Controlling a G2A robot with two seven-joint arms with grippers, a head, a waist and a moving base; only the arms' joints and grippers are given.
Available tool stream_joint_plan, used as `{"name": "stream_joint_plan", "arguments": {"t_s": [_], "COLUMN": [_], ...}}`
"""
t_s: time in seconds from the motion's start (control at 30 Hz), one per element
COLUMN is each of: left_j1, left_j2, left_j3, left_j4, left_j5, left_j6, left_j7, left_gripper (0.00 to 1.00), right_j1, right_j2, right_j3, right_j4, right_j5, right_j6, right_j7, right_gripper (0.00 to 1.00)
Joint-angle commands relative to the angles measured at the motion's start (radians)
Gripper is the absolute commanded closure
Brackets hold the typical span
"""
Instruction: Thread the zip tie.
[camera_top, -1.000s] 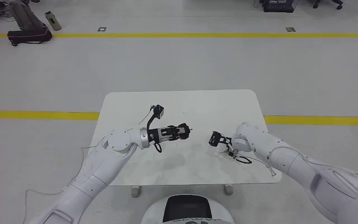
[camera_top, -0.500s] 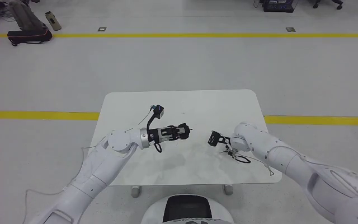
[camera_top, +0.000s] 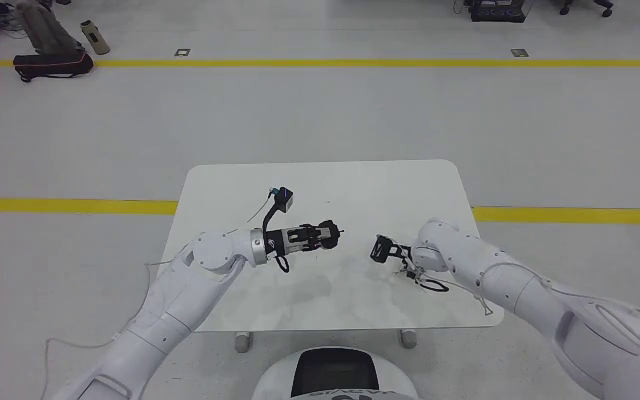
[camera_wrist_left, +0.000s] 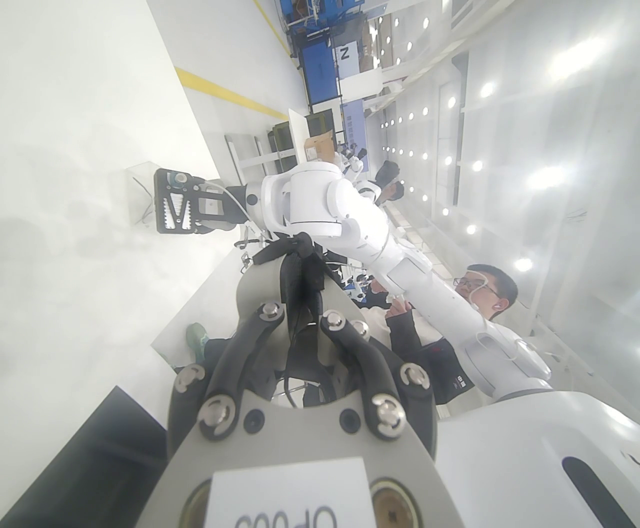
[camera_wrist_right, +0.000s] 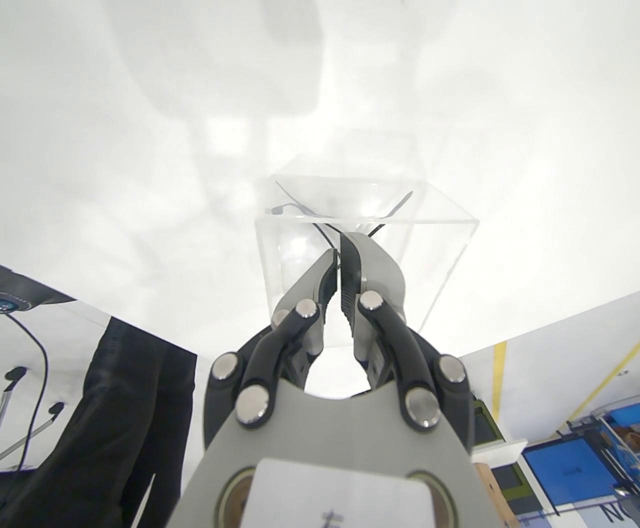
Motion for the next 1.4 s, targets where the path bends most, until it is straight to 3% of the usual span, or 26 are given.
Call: {"name": "stream_joint_plan", "arguments": {"t_s": [0.0, 0.47, 0.9, 1.07, 1.37], "left_j1": [0.000, 0.000, 0.000, 0.000, 0.000], "left_j2": [0.000, 0.000, 0.000, 0.000, 0.000], "left_j3": [0.000, 0.000, 0.000, 0.000, 0.000], "left_j4": [0.000, 0.000, 0.000, 0.000, 0.000], "left_j5": [0.000, 0.000, 0.000, 0.000, 0.000], "left_j6": [0.000, 0.000, 0.000, 0.000, 0.000], "left_j7": [0.000, 0.000, 0.000, 0.000, 0.000], "left_gripper": [1.00, 1.00, 1.00, 1.00, 1.00], "right_j1": [-0.002, -0.003, -0.004, -0.004, 0.007], "right_j2": [-0.002, -0.025, -0.045, -0.052, -0.049], "right_j3": [0.000, 0.000, 0.000, 0.000, 0.000], "right_j4": [0.003, 0.039, 0.079, 0.095, 0.080], "right_j5": [0.000, 0.000, -0.004, -0.007, -0.004], "right_j6": [0.000, 0.000, 0.000, 0.000, 0.000], "right_j7": [0.000, 0.005, 0.005, 0.006, 0.005], "right_gripper": [0.71, 0.86, 0.89, 1.00, 1.00]}}
